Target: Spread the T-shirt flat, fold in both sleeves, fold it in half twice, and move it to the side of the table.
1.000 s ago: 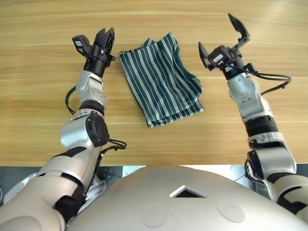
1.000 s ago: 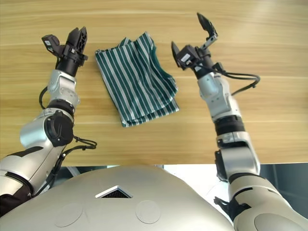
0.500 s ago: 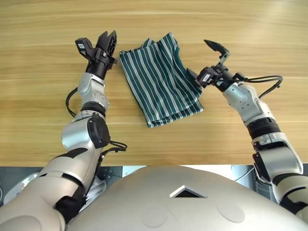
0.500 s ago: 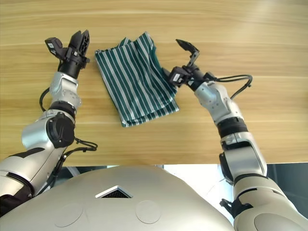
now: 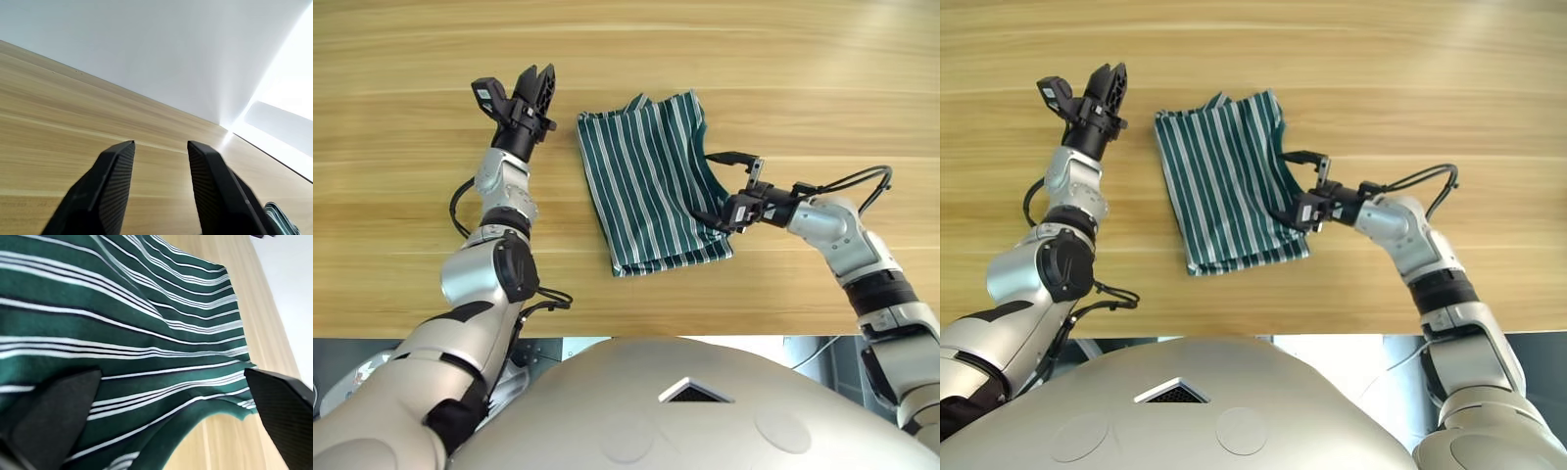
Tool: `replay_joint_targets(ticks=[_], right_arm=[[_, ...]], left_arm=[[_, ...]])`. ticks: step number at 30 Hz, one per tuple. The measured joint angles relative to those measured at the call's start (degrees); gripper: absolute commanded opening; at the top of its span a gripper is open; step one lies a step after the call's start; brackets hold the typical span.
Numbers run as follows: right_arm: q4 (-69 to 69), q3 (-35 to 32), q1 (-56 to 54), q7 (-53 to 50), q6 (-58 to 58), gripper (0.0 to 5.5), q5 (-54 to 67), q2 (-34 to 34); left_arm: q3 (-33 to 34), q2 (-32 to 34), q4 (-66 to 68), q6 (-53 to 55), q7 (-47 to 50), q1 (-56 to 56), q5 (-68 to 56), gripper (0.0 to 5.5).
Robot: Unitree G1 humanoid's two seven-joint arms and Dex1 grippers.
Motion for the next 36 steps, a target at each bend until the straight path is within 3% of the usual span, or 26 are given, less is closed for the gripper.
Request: replay_joint_targets(ticks=[14,20,25,30,34,36], right_arm=[[-11.8,5.0,7.8,12.7,1.1,5.38,10.8,-2.1],[-12.3,-0.5,6.4,9.6,2.9,5.38,12.9,-1.0],[-13.2,-4.6,4.4,7.5,3.6,5.38,13.3,-0.1],[-15.3,-8.0,3.8,6.6,4.0,5.38,15.4,0.1],[-15.8,-11.0,4.4,9.0,4.0,5.38,15.4,-4.9],[-16.3,-13.1,8.5,12.0,3.8,5.38,15.5,-10.6]], left_arm=[[-1.1,-0.1,-0.2,-0.8,-0.4,0.0,0.9,2.00],[-4.9,0.5,-4.0,-8.1,-6.5,2.0,3.2,2.00],[-7.1,2.8,-15.6,-10.5,-18.9,5.8,0.2,2.00],[-12.9,6.4,-35.4,-8.3,-28.3,15.6,-2.5,2.00],[-17.9,14.9,-53.8,-3.2,-36.6,27.7,-4.2,2.00],[-19.2,22.4,-62.0,-0.4,-40.5,34.7,-4.5,2.00]])
